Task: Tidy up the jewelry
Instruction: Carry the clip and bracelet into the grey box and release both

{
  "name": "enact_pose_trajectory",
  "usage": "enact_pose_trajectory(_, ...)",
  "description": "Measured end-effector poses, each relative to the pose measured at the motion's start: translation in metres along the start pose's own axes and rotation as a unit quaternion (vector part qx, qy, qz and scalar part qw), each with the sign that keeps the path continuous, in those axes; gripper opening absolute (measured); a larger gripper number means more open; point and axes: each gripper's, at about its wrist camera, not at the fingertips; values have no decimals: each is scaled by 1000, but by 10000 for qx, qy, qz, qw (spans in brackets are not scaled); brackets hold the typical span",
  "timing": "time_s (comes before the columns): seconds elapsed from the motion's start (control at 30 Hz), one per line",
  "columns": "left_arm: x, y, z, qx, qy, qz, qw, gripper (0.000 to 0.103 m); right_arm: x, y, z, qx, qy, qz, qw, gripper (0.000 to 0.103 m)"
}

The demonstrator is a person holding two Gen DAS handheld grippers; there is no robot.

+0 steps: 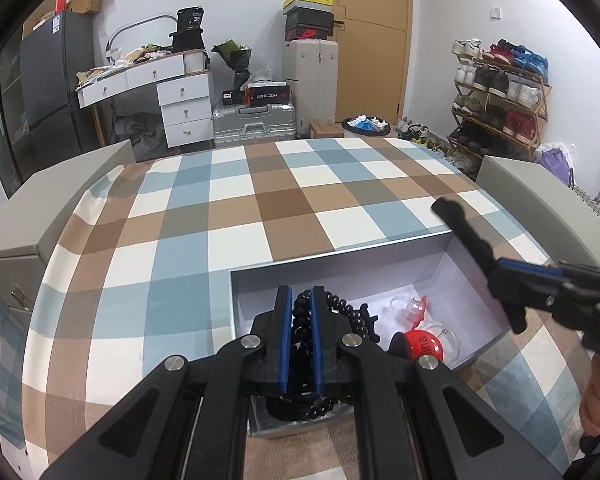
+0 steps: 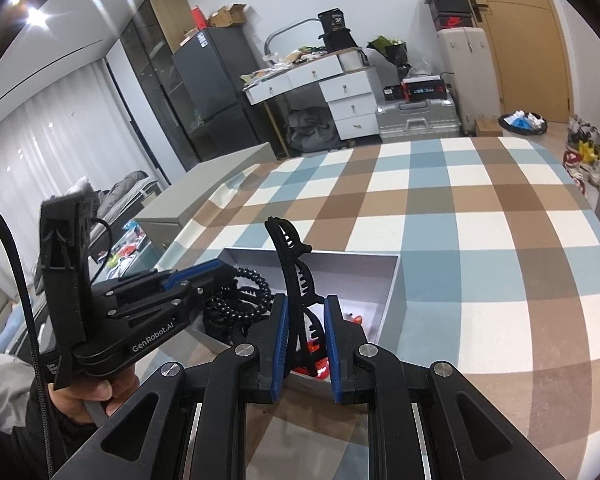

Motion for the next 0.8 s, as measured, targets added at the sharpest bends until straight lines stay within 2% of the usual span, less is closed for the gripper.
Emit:
enact_pose_trajectory(0.33,-3,1,7,-54,21,-69,10000,5,-9,3,-2,43,121,-146,9998,17)
enact_pose_trajectory(0.53,1,2,7,-50,73,-61,9999,6,-3,1,-1,-32,160,-4,9999,20)
enact_pose_trajectory(0.6,3,3,7,-48,63,-75,9999,15,-1,1,0,-20,195,42,9998,20)
enact_pose_trajectory(0.67,8,6,5,-56,127,-29,9999,36,0,1,1,-31,185,52,9998,23)
enact_pose_trajectory(0.7,11,7,4,-45,172,24,9998,43,2,2,1,-19,193,60,9998,25)
enact_pose_trajectory(0.73,14,8,3,-26,213,71,9997,56,2,2,0,0,210,67,9998,30)
enact_pose_trajectory(0.77,17,9,2,0,270,110,9996,63,3,3,0,31,242,66,9997,33)
enact_pose_trajectory(0.8,21,11,-1,37,345,142,9993,65,5,4,-2,83,290,58,9995,36)
Point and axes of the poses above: each gripper's, at about its wrist camera, not at the fingertips, and x roughly against the way its jaws point, z to its right, y to its underside, and after that the axes turned 14 degrees about x, right-handed
